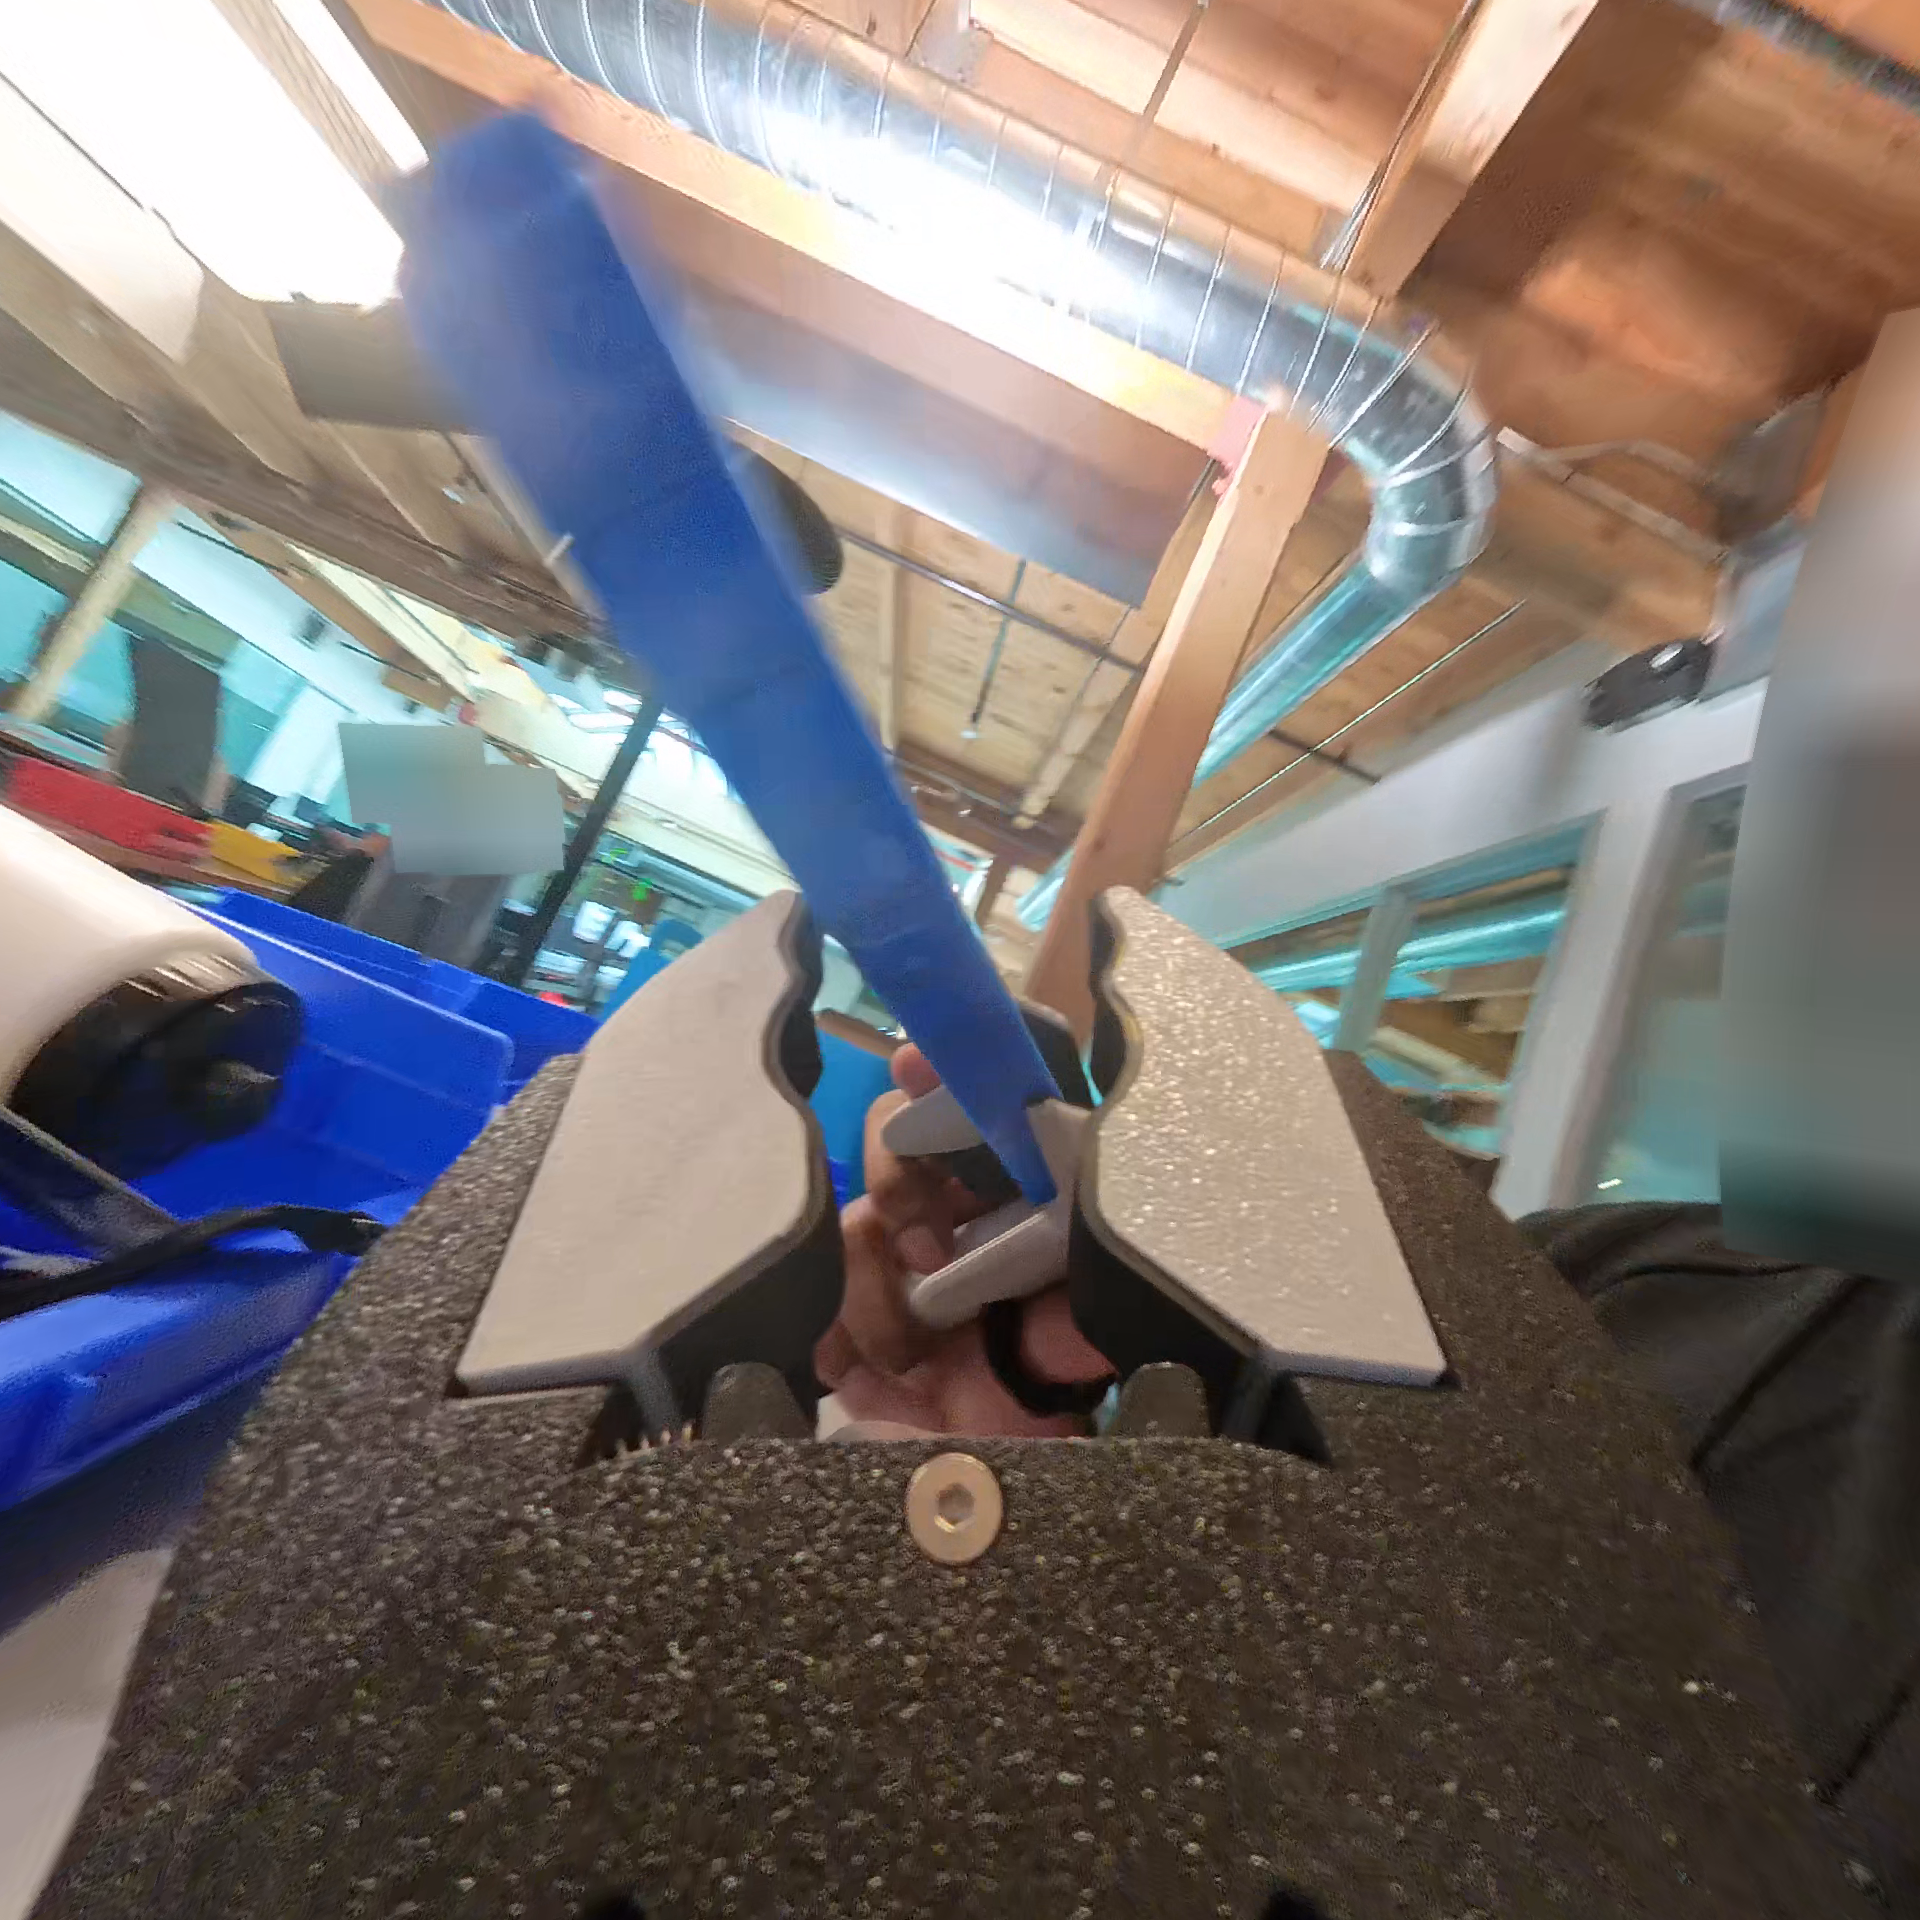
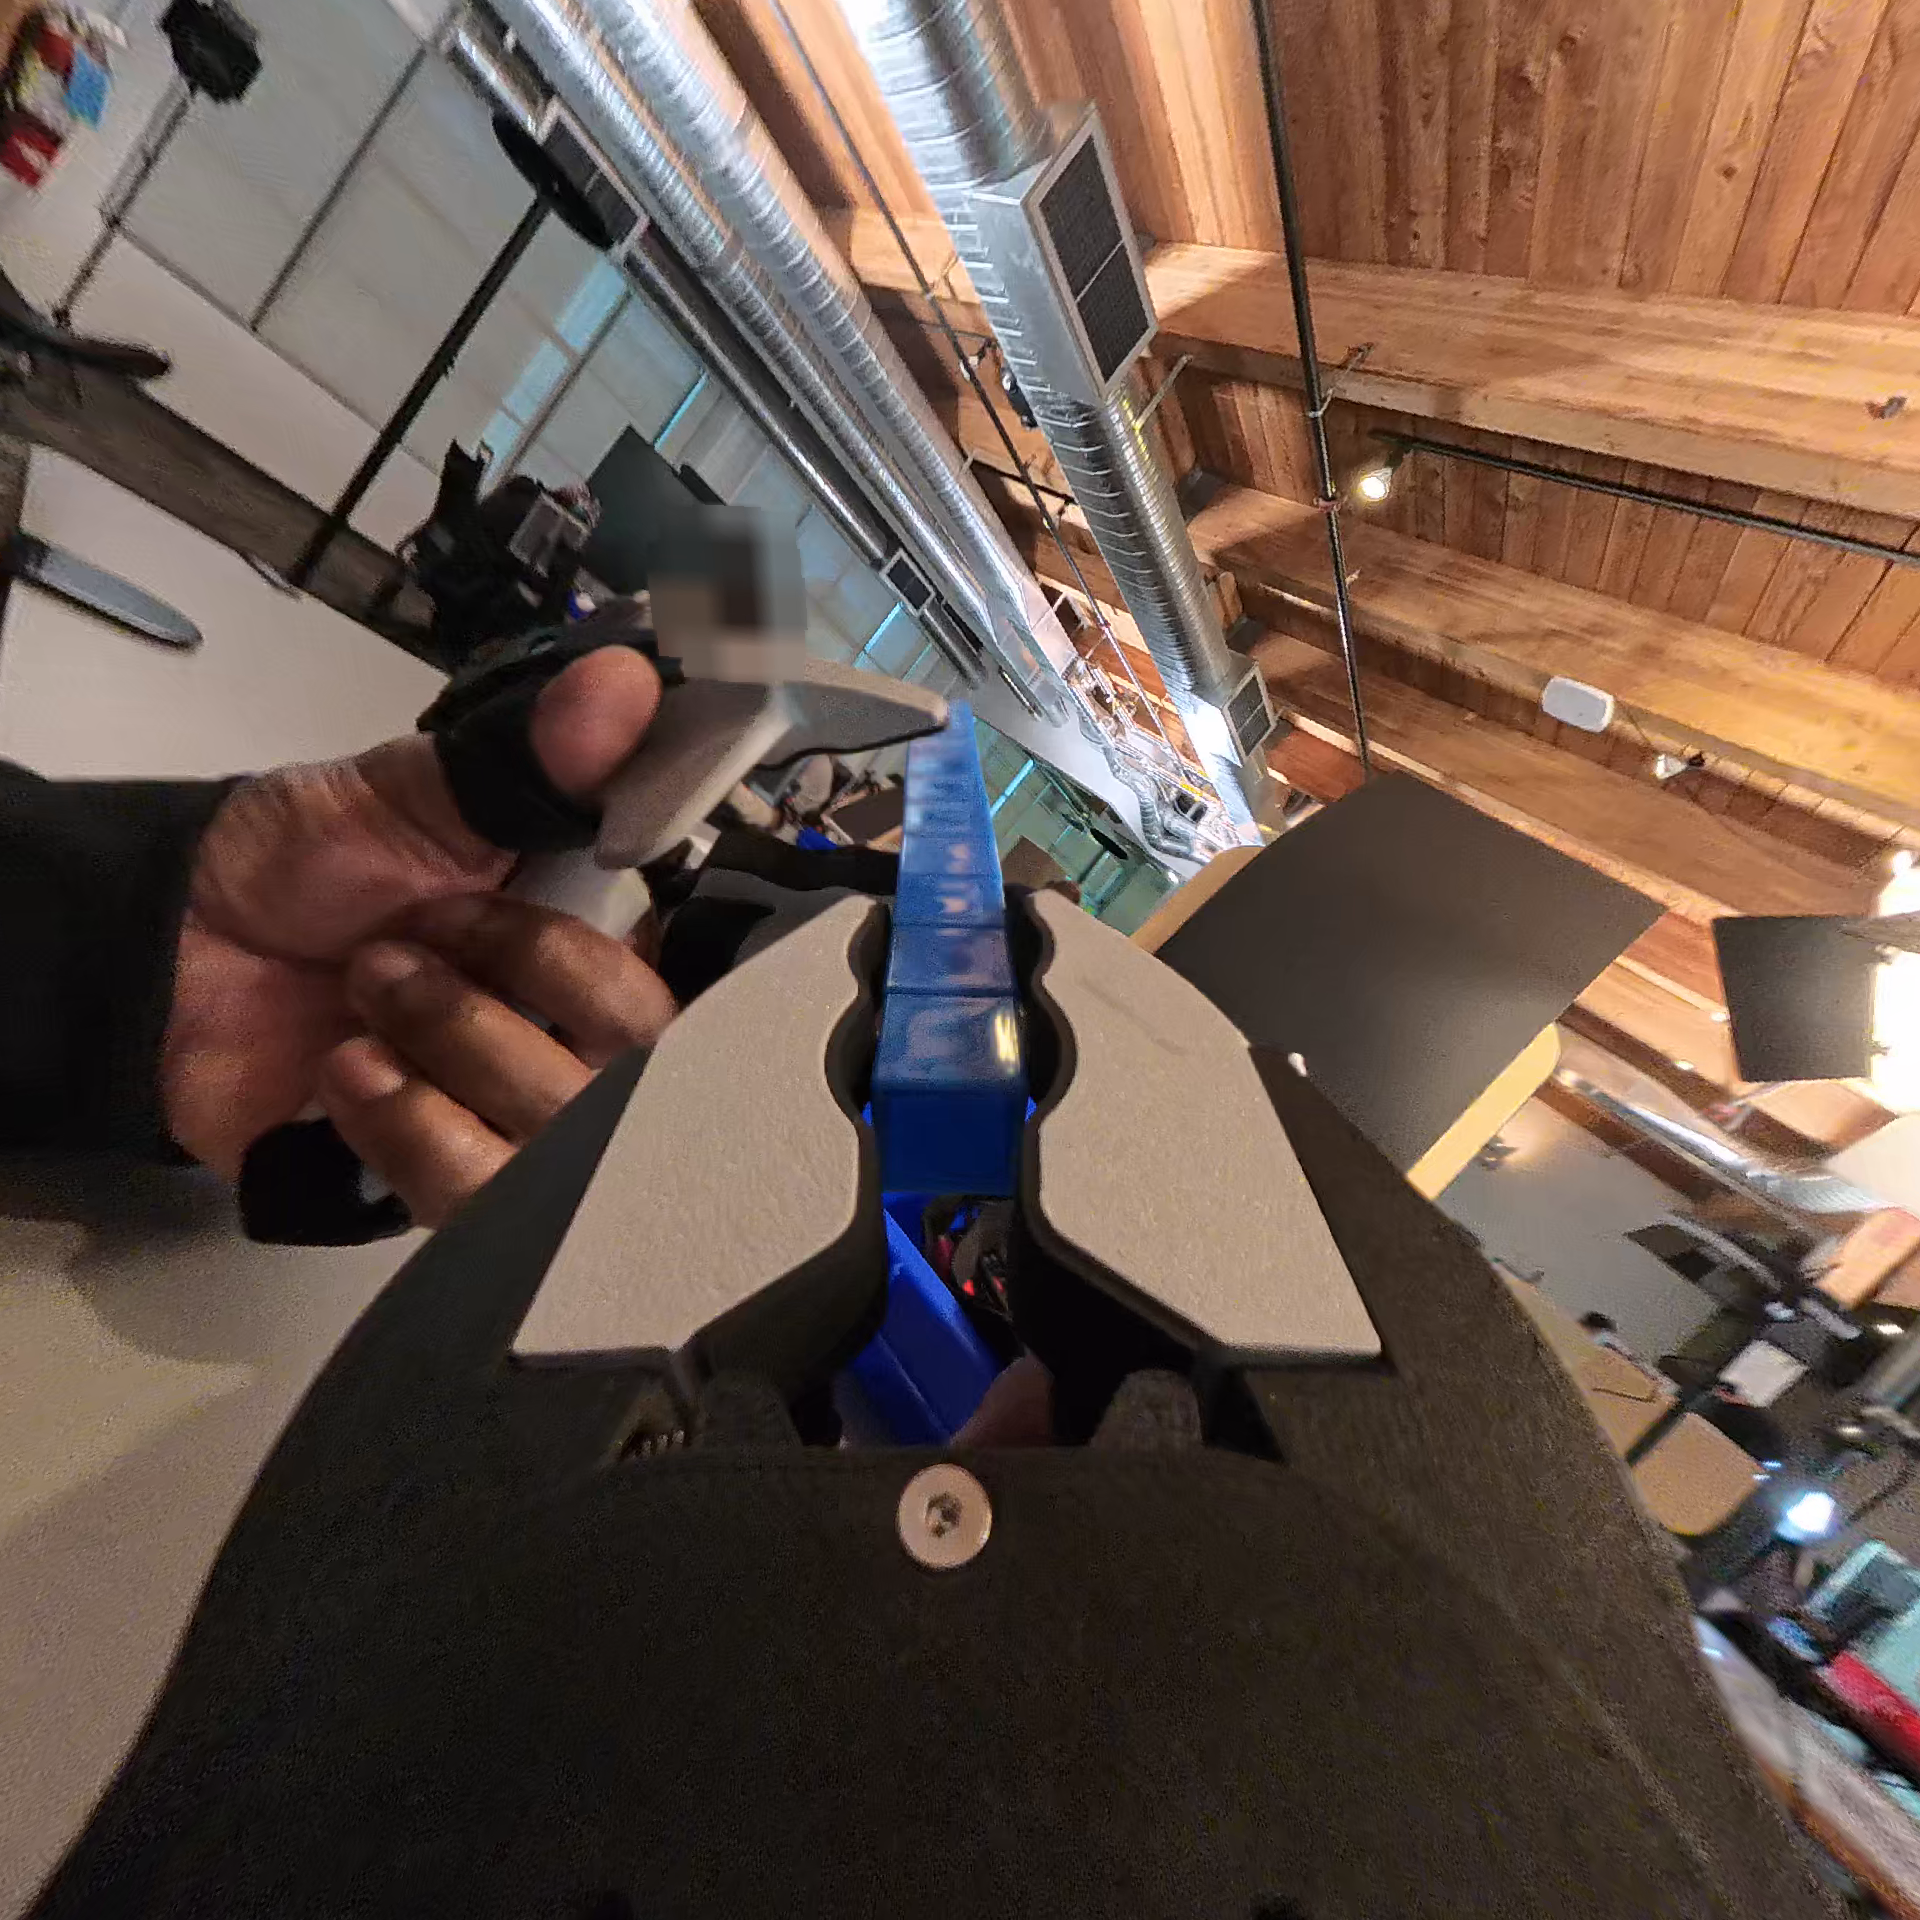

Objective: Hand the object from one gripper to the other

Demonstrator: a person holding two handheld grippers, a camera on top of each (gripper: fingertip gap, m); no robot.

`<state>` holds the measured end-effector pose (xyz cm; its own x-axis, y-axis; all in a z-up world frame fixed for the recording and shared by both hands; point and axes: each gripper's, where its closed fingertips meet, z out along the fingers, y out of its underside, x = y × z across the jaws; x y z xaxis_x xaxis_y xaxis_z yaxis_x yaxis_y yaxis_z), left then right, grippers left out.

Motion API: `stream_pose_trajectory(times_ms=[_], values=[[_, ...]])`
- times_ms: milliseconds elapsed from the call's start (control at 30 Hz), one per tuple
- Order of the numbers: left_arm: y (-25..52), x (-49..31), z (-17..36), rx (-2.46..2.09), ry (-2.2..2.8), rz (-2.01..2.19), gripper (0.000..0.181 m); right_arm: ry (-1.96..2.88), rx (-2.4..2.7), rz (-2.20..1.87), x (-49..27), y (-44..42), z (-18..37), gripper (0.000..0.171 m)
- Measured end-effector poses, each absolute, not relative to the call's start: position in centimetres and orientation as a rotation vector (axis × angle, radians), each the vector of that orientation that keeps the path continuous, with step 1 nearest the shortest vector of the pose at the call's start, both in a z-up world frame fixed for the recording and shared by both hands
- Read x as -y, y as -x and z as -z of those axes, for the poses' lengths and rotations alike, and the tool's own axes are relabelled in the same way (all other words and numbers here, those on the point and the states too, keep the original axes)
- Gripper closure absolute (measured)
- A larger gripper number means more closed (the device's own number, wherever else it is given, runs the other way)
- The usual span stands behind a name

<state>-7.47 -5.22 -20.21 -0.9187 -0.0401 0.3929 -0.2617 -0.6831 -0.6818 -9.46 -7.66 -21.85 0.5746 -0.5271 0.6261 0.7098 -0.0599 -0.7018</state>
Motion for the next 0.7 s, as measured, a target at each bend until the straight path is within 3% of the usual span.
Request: stream_pose_trajectory(times_ms=[200,433,700], values=[[6.9,4.2,20.7,1.499,-0.623,-2.796,0.111,1.225,0.112,0.703,9.2,9.7,20.8,0.148],[6.9,2.2,21.2,1.774,-0.573,-2.823,0.11,1.249,0.102,0.393,9.5,10.2,21.0,0.148],[9.9,3.5,24.8,2.269,-0.205,-2.566,0.132,1.329,0.154,0.188,11.6,10.5,21.9,0.148]])
